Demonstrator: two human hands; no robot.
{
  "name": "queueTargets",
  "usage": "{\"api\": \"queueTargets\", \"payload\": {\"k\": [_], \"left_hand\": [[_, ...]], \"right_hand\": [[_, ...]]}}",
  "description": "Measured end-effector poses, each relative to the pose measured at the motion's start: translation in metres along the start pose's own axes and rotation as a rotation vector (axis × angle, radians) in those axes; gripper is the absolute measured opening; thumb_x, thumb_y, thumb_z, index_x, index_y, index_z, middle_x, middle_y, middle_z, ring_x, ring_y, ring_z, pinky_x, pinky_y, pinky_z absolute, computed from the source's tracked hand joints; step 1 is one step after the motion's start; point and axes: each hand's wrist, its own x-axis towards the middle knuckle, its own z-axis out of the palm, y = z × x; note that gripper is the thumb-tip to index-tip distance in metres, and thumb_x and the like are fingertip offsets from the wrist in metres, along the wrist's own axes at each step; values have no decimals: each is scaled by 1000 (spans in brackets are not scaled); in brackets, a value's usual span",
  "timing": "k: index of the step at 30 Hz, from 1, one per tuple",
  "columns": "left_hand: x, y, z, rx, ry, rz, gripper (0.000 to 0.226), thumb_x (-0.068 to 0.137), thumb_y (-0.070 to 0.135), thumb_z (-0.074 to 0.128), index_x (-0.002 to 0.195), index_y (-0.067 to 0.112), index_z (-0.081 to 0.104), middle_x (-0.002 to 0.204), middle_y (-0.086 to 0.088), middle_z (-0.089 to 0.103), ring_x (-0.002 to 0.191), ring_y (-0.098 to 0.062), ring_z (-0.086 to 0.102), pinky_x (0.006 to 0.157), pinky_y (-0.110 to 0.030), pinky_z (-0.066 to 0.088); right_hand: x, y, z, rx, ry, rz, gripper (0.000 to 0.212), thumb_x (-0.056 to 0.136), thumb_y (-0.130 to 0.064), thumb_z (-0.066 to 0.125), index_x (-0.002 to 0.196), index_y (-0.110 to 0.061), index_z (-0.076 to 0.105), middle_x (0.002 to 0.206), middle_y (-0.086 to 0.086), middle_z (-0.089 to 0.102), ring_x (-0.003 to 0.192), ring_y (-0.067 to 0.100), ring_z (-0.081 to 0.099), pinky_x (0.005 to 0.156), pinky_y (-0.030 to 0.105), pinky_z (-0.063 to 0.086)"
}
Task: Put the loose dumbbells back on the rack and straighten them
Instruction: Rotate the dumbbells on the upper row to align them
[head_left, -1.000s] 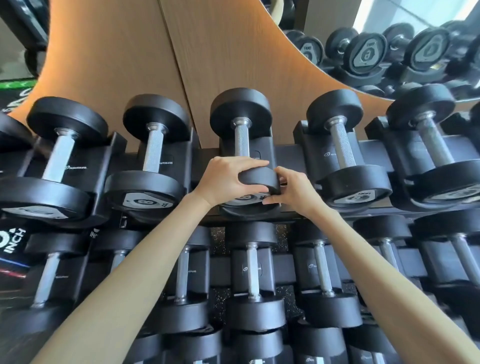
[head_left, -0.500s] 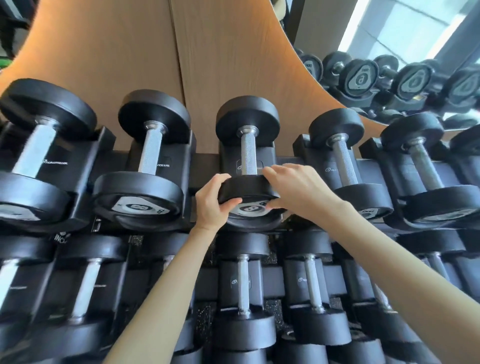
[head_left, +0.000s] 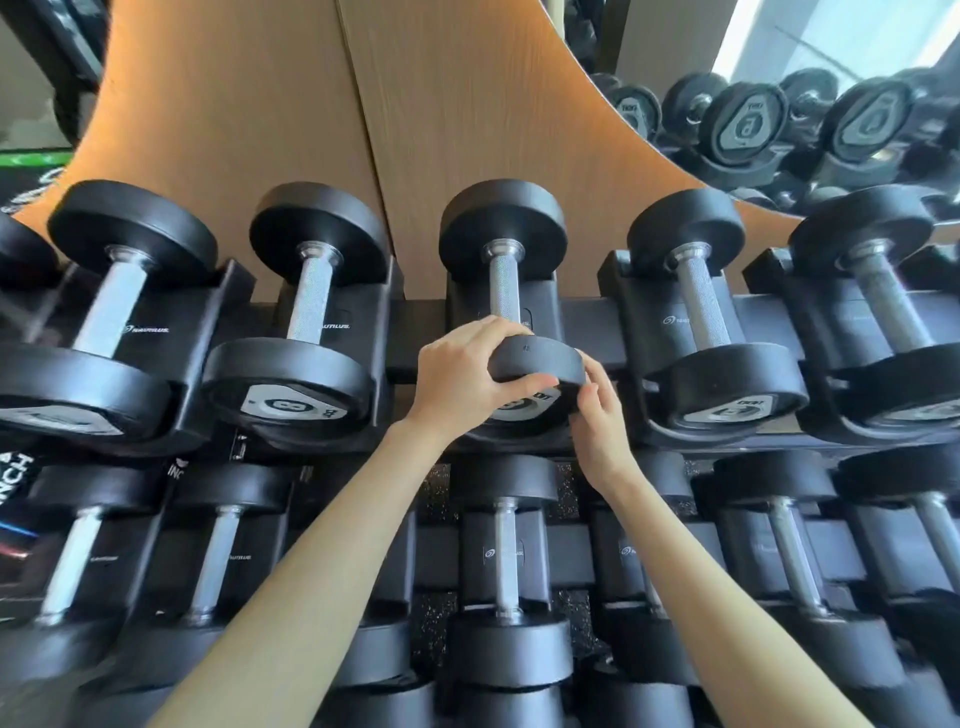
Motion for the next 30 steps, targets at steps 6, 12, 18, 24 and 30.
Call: {"api": "queueTargets", "payload": {"k": [6, 12, 18, 24, 30], "left_hand": [[-5, -8, 6, -73, 129, 12, 54, 72, 61, 65, 91, 10, 69, 88, 3, 70, 81, -12, 64, 68, -27, 51], [-16, -21, 4, -290, 187, -103, 58, 75, 63, 63, 93, 8, 68, 90, 7, 66, 83, -7, 61, 73, -22, 48], [-33, -30, 22, -618, 361, -306, 54, 74, 68, 60, 91, 16, 59, 83, 27, 59, 79, 4, 55, 69, -16, 41], [-35, -26, 26, -674, 381, -348, 56, 74, 69, 59, 88, 15, 57, 79, 26, 58, 74, 6, 51, 66, -13, 38], [-42, -23, 13, -644, 177, -373, 41, 76, 48, 65, 95, 14, 54, 85, 11, 57, 79, 3, 52, 70, -14, 40]], "right_hand": [[2, -4, 10, -168, 31, -99, 34, 75, -33, 48, 108, -24, 53, 103, 0, 62, 93, 5, 58, 80, 16, 45], [10, -20, 12, -345, -69, -110, 35, 70, -38, 57, 104, -32, 54, 101, -5, 60, 92, 10, 56, 84, 25, 46], [22, -42, 19, -816, -135, -234, 52, 69, -57, 61, 107, -21, 59, 95, 8, 57, 87, 19, 52, 80, 31, 41], [14, -43, 26, -840, -73, -276, 39, 76, -56, 56, 107, -33, 51, 98, 6, 55, 98, 25, 50, 88, 36, 41], [-3, -54, 34, -837, -69, -175, 42, 81, -55, 48, 116, -31, 44, 110, -10, 53, 110, 19, 48, 96, 33, 39]]}}
